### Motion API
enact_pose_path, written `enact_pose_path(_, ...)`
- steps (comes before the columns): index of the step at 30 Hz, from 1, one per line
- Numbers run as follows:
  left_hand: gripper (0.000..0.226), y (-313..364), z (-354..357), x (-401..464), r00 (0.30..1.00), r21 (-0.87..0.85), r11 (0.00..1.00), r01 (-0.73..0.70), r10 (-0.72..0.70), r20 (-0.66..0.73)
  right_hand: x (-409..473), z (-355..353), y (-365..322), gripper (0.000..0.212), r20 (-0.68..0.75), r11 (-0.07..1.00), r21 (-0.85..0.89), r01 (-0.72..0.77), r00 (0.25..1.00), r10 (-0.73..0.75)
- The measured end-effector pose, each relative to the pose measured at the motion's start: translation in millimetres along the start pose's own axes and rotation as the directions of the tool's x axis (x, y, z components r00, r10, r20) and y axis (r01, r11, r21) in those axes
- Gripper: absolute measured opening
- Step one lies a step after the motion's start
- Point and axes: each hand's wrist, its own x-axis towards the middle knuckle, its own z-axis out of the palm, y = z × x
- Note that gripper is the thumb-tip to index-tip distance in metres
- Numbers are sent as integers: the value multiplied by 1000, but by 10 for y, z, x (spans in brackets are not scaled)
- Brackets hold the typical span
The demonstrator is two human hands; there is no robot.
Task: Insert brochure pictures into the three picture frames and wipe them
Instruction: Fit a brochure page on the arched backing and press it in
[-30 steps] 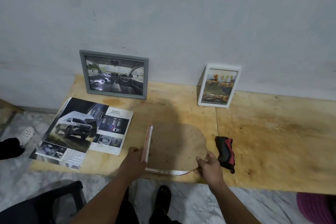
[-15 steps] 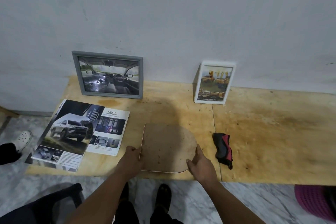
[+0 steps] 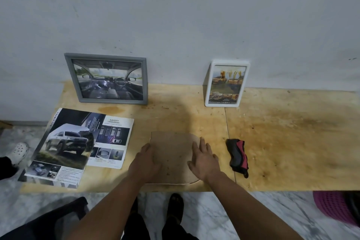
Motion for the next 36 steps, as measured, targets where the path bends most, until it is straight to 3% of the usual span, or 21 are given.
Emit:
enact_pose_path(8, 80, 17, -53, 128, 995, 240, 966, -97, 93, 30, 48, -89, -116, 83, 70, 962, -270, 53, 997, -35)
enact_pose_path(14, 92, 49, -112, 196, 990, 281, 952, -123, 96, 107, 37, -22, -148, 93, 103, 979, -178, 100, 991, -83)
enact_pose_path(19, 93, 39, -123, 181, 985, 280, 948, -151, 120, 125, 29, 13, -175, 107, 48, 964, -251, 90, 996, -81)
enact_pose_path(22, 92, 46, -126, 148, 985, 272, 949, -160, 135, 110, 93, -44, -152, 110, 16, 971, -209, 116, 993, -115)
enact_pose_path(25, 92, 34, -113, 103, 986, 274, 948, -163, 149, 69, 159, -59, -119, 127, 76, 979, -144, 144, 988, -134)
enact_pose_path(31, 143, -225, 150, -60, 926, 385, 843, -375, 326, 188, 174, -43, -133, 136, 134, 972, -184, 148, 983, -125)
enact_pose_path(36, 148, -243, 230, -137, 939, 464, 817, -342, 281, 197, 197, 16, -125, 135, 140, 973, -179, 144, 983, -120)
